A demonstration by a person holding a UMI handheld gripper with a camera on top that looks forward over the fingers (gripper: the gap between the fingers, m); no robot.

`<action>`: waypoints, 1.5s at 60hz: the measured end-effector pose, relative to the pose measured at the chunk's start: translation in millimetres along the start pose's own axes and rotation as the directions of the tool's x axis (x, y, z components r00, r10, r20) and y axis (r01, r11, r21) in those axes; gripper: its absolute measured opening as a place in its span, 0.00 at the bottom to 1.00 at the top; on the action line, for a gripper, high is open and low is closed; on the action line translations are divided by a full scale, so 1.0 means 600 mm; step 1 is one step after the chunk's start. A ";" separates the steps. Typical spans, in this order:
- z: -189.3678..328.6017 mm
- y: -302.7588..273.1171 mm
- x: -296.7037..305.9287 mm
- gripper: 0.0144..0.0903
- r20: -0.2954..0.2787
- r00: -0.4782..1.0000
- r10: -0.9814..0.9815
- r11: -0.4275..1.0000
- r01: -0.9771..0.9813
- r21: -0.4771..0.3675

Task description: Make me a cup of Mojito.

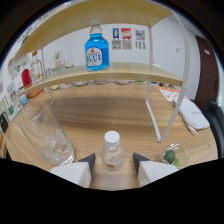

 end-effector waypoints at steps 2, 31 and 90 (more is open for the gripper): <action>-0.008 0.000 0.001 0.86 -0.006 1.000 0.001 1.000 -0.001 -0.002; -0.253 -0.079 -0.124 0.94 -0.081 0.992 0.099 0.982 -0.084 0.169; -0.253 -0.647 -0.547 0.92 -0.030 0.999 0.032 0.856 -0.012 0.518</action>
